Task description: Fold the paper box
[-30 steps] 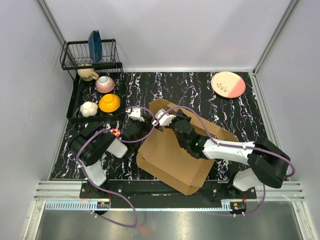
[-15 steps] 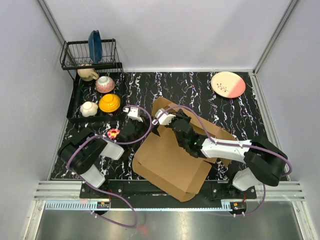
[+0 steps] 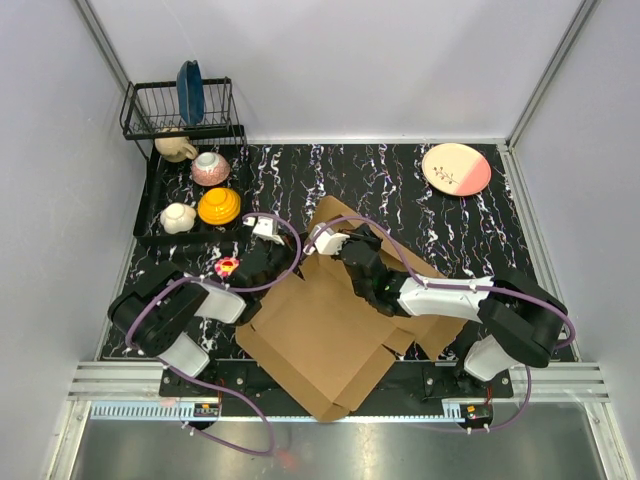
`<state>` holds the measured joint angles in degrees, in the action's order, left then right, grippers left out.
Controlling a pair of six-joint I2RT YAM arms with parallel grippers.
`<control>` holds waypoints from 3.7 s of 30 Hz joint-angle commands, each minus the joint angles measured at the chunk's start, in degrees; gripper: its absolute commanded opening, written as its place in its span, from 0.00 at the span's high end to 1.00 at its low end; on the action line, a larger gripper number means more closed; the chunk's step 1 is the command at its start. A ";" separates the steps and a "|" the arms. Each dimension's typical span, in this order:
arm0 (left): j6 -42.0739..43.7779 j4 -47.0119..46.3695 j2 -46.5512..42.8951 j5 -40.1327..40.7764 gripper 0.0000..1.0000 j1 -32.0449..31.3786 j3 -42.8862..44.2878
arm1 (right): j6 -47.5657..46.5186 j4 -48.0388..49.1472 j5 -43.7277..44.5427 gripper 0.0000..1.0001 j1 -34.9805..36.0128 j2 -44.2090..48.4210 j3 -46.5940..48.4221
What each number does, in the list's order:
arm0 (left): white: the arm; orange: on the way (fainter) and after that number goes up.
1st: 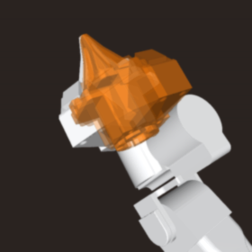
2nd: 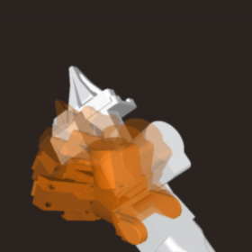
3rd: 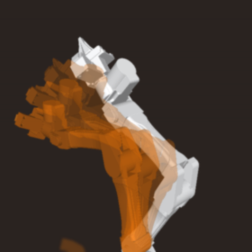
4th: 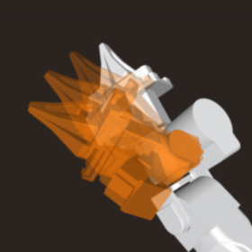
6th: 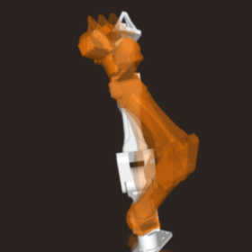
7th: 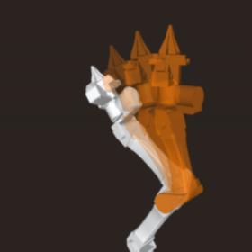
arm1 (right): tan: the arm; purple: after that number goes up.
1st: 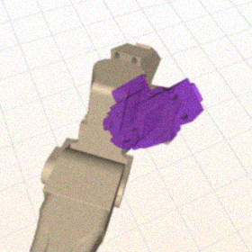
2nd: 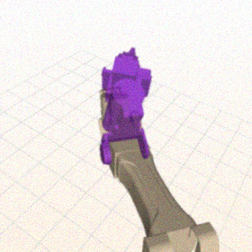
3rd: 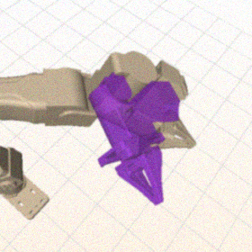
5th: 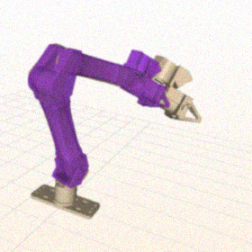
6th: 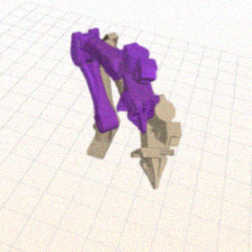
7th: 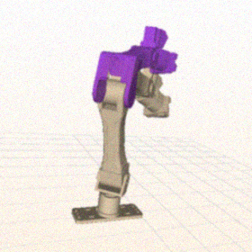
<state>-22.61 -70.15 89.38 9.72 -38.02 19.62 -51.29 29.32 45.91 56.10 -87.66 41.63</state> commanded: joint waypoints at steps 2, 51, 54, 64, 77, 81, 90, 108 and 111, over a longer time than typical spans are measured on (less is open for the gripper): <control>-2.44 -24.42 1.67 0.74 1.00 -0.48 0.16 | -7.14 5.57 1.02 1.00 0.77 1.43 0.99; -0.77 -25.39 10.99 -1.98 0.94 2.69 7.81 | -11.64 2.93 0.41 1.00 3.49 3.81 -1.02; -1.82 -25.30 8.44 -1.98 1.00 2.34 6.49 | -14.36 6.70 2.07 1.00 3.49 2.06 -0.93; -7.96 -25.30 1.85 0.83 1.00 1.20 1.57 | -20.42 14.27 4.27 1.00 3.49 -0.23 -1.37; -9.38 -25.30 -1.06 5.22 1.00 -7.41 -0.98 | -20.70 16.03 5.77 1.00 3.84 -0.94 -1.81; -9.11 -25.39 1.49 7.16 1.00 -10.32 -1.07 | -18.95 15.24 6.65 1.00 4.28 -1.11 -2.43; -9.47 -25.39 7.82 10.15 1.00 -14.97 1.74 | -13.49 12.87 9.19 0.97 5.08 1.26 -4.10; -4.55 -25.39 10.11 16.91 0.99 -17.70 1.74 | 8.13 -3.21 10.87 0.50 5.43 9.34 -4.80; -2.79 -25.39 9.85 17.70 0.99 -18.05 1.65 | 10.24 -5.23 10.25 0.47 5.51 10.75 -4.36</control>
<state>-27.00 -77.80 98.10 25.85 -55.22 21.91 -46.85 27.05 55.99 60.82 -79.85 36.93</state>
